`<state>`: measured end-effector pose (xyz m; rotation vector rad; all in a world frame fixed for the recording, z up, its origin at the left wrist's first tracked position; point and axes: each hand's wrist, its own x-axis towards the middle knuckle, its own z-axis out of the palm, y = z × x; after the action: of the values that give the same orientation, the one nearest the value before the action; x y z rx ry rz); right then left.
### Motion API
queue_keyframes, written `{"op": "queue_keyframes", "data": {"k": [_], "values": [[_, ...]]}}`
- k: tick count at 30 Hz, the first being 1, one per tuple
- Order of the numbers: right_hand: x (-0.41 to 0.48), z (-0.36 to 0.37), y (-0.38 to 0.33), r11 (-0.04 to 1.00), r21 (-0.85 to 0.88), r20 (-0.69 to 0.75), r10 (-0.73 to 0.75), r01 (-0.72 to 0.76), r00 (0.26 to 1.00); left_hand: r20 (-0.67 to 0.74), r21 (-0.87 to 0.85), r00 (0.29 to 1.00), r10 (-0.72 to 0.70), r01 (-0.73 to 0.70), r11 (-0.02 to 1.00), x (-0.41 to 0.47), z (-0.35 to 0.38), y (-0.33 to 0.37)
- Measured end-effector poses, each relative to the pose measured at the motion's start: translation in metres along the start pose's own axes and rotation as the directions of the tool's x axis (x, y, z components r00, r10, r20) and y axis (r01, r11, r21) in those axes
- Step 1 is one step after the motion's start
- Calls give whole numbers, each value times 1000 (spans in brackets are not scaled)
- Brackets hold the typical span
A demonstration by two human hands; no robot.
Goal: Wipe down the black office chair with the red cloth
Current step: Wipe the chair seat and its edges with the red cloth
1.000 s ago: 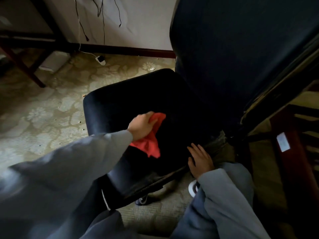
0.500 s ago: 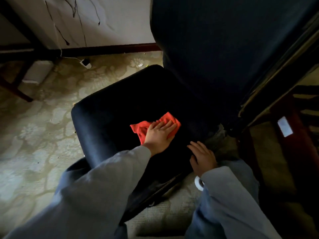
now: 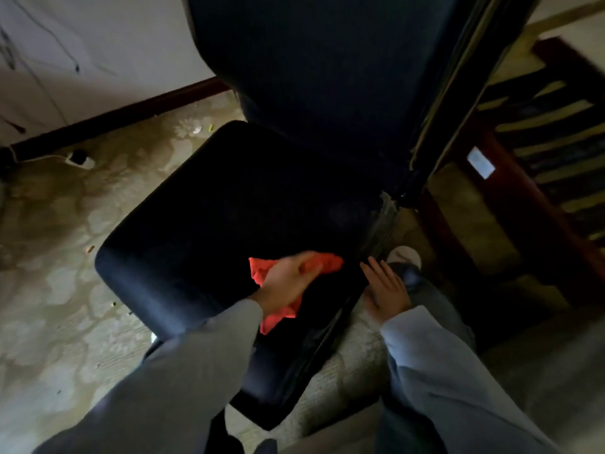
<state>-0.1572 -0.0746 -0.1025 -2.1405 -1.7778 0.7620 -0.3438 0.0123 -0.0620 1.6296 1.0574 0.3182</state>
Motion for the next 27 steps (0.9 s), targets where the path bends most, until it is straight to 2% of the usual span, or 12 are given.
{"op": "queue_keyframes", "data": {"k": [1, 2, 4, 6, 8, 10, 12, 16, 19, 21, 24, 27], "values": [[-5, 2, 0, 1000, 12, -16, 17, -17, 1000, -103, -178, 994, -41, 22, 984, 12, -2, 3], [-7, 4, -1, 999, 18, -18, 32, -32, 999, -232, -265, 970, -74, 10, 964, 27, -6, 8], [-2, 4, -2, 999, 21, -57, 32, -31, 998, -431, -283, 893, -129, 2, 959, 56, -14, 25], [8, 4, 2, 1000, 17, -141, 21, -18, 990, -537, -112, 840, -82, 26, 993, 84, -22, 35], [15, -1, 7, 993, 103, -181, 81, -63, 980, -568, 212, 823, 17, 127, 969, 106, -22, 36], [20, -7, 15, 973, 180, -218, 186, -147, 958, -462, 460, 886, 36, 205, 864, 123, -12, 35], [23, -9, 23, 954, 220, -153, 241, -205, 958, -358, 616, 934, 9, 229, 754, 134, 4, 27], [33, -8, 27, 926, 308, -107, 264, -220, 959, -309, 725, 951, 21, 222, 652, 140, 16, 21], [31, 0, 25, 900, 353, -37, 287, -256, 957, -168, 822, 984, 61, 106, 559, 128, 27, 25], [26, 4, 22, 881, 377, 8, 306, -286, 952, -74, 842, 994, 75, 22, 539, 115, 40, 31], [21, 2, 16, 867, 401, 33, 310, -297, 950, 48, 855, 996, 79, -81, 512, 92, 50, 31], [22, -6, 14, 870, 415, 39, 277, -267, 960, 170, 877, 980, 99, -196, 440, 65, 47, 24]]}}
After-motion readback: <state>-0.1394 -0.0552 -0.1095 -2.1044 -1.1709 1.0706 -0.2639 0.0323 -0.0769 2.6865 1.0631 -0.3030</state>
